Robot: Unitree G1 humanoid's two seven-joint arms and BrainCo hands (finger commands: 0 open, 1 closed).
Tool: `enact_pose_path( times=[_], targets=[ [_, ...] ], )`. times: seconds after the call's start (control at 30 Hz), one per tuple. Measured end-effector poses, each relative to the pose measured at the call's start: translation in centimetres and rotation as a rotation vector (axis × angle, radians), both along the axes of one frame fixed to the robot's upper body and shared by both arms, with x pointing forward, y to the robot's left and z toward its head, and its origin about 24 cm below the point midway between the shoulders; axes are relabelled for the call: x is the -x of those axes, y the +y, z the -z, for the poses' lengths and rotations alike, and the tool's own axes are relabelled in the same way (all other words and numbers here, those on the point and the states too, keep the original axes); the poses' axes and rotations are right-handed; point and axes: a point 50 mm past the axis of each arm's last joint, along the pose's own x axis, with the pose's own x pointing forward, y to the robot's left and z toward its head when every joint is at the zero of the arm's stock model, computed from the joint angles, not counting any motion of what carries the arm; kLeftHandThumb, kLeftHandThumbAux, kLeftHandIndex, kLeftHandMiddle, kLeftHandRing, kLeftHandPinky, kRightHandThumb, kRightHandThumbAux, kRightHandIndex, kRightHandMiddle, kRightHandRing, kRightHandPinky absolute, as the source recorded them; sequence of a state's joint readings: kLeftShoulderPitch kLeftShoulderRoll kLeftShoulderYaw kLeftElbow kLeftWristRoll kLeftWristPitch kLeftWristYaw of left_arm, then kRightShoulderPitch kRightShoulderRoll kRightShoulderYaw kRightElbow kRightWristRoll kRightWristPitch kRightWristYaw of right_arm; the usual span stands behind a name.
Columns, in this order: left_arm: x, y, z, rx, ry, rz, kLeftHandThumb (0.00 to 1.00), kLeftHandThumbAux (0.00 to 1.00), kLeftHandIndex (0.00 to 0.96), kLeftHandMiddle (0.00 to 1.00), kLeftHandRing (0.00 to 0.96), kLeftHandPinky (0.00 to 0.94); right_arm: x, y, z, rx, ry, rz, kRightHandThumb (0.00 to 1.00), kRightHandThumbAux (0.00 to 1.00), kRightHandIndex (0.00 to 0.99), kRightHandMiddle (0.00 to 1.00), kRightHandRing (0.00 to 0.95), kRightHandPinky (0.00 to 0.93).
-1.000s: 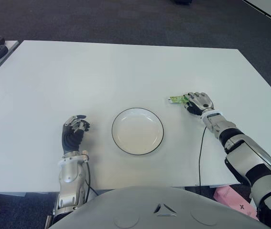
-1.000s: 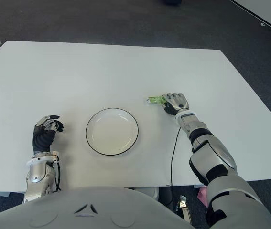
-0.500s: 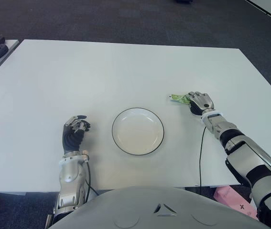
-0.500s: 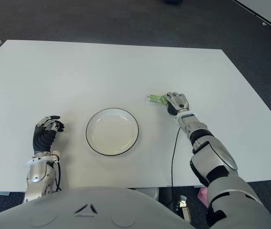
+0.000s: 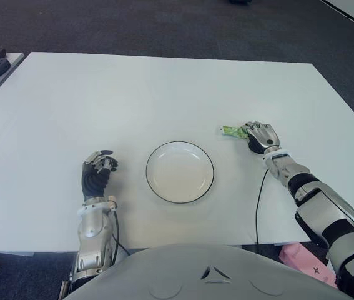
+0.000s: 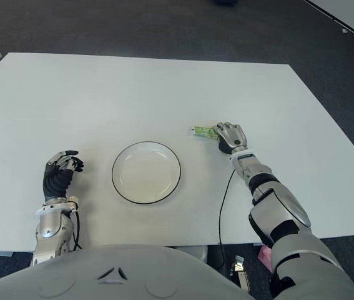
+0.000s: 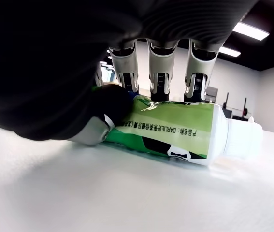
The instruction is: Put the toothpaste on the table into the plate.
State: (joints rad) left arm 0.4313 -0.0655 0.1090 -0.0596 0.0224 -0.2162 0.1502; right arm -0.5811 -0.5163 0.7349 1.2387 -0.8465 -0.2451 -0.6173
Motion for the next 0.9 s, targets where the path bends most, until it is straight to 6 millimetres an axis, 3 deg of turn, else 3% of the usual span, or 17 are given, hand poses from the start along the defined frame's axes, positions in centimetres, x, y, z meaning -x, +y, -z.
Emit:
enact_pose_path(
  times=[0.9],
  targets=[
    [-0.2,0.0,0.1,-0.006,-0.029,0.005,0.699,0.722,0.434,0.601,0.576,0.551,0.9,2.1,-0.4,-0.391,-0.226,0.060,0.850,0.682,0.390,0.536,0.845,0.814]
  ],
)
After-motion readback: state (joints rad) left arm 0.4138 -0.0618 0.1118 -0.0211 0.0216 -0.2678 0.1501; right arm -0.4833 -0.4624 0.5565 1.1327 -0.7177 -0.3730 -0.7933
